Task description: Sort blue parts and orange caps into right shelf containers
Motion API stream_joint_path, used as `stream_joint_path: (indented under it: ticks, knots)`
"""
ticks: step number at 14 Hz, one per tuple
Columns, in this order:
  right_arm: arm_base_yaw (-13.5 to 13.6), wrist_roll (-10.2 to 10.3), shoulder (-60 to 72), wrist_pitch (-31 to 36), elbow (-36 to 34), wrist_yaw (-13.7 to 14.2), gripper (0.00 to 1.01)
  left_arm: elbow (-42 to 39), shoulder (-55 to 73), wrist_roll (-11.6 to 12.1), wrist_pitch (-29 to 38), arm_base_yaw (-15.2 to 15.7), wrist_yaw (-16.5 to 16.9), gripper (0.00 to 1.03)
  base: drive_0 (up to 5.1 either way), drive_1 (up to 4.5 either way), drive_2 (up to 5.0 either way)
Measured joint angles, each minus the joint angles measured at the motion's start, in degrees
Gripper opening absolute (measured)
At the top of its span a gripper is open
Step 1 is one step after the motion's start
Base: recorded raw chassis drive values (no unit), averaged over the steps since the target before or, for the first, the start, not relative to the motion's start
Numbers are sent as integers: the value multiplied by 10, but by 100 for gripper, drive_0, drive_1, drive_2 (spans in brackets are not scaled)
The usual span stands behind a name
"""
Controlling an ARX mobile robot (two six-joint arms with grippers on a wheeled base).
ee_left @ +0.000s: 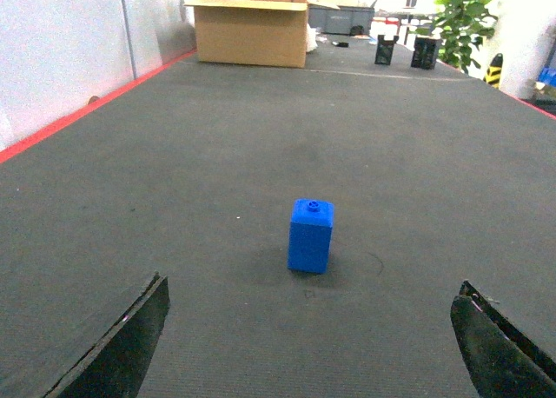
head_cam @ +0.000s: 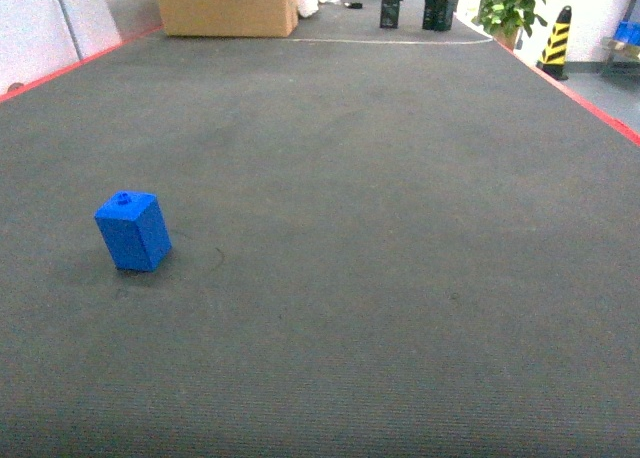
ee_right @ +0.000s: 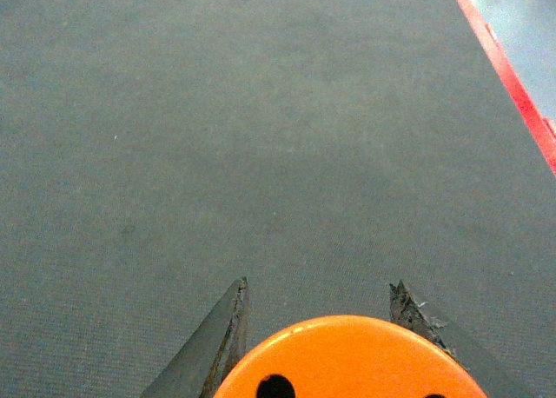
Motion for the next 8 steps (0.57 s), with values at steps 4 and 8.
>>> stream_joint_path:
  ticks: [4, 8]
  knots:
    - [0, -1, 5, -4, -1, 0, 43, 29, 80, -4, -50, -45, -95, 98, 0, 0, 0]
    - [0, -1, 3, -3, -1, 0, 43, 57, 185, -16, 7, -45, -80, 98, 0, 0, 0]
